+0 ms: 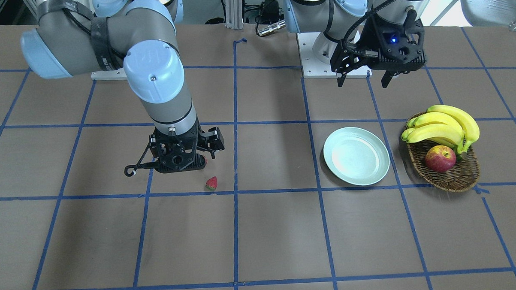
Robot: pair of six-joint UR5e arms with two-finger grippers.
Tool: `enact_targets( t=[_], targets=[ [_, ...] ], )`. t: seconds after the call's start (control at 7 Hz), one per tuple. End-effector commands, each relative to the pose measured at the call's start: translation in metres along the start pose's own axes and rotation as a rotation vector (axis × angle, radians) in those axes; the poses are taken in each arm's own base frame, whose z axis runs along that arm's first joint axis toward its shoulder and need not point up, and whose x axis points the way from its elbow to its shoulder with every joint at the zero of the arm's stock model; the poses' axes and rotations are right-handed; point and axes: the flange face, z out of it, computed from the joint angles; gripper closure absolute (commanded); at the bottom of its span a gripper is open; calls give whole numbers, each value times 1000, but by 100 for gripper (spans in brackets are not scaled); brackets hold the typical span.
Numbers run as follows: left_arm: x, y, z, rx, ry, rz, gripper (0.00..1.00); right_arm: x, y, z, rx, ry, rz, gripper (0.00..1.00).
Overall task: Collect all strawberries into plate
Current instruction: 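Lower the right gripper onto the strawberry farthest from the robot and grasp it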
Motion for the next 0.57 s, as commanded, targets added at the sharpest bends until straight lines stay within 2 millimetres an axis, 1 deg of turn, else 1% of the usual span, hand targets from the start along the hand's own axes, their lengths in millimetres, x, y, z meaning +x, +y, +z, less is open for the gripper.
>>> enact_targets(
  t=[0.0,0.14,0.29,0.43],
  targets=[
    [0,0,0,0,3,2,0,-2,-10,89,28,-6,25,0],
    [0,1,-1,2,-5,2,0,-1,-11,115,49,-10,27,2],
    [0,1,0,-1,-3,2,0,-3,-10,132,19,-37,28,5],
    [0,1,0,-1,0,2,0,-7,-11,142,9,-76,29,7]
  ],
)
